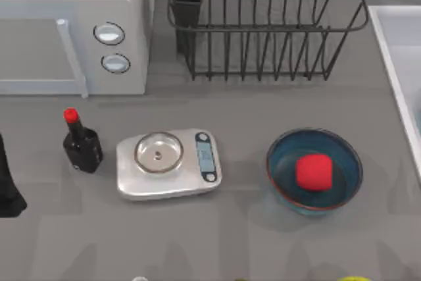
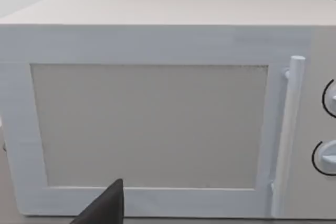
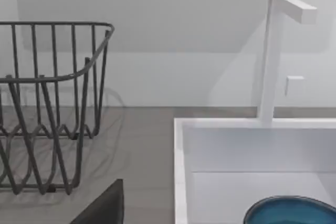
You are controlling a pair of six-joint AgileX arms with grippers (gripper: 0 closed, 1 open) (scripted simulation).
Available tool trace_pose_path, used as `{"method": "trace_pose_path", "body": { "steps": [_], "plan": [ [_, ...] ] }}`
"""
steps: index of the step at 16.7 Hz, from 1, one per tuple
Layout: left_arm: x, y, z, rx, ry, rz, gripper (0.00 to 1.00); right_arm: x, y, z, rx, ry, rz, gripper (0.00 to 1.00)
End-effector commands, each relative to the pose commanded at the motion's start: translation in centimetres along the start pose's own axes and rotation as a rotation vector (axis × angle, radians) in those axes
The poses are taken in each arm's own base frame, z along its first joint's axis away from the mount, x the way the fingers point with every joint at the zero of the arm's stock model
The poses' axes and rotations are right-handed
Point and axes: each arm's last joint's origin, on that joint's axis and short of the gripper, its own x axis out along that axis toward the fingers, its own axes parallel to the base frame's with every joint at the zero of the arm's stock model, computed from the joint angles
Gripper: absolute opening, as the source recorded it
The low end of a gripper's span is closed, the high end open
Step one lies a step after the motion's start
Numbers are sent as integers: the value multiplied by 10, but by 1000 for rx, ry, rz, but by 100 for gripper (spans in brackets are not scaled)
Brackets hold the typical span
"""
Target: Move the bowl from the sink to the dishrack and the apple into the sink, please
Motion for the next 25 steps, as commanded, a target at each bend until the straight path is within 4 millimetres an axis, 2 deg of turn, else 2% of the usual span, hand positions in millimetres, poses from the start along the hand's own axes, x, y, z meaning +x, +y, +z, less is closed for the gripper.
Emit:
{"method": "trace_pose_path", "body": {
  "steps": [3,6,10,13,16,19,22,25],
  "plan": [
    [0,0,0,0,0,0,100,0,0,2,-2,5,-1,100],
    [0,0,0,0,0,0,100,1,-1,19,-19,51,-4,100],
    [0,0,0,0,0,0,100,12,-3,66,-64,181,-10,100],
    [0,0,0,0,0,0,100,37,-7,107,-100,325,-16,100],
    [0,0,0,0,0,0,100,82,-15,142,-130,502,-21,100],
    [0,0,0,0,0,0,100,144,-31,161,-145,698,-22,100],
    [0,0,0,0,0,0,100,215,-56,155,-141,898,-20,100],
    [0,0,0,0,0,0,100,279,-89,126,-117,1086,-16,100]
  ]
}}
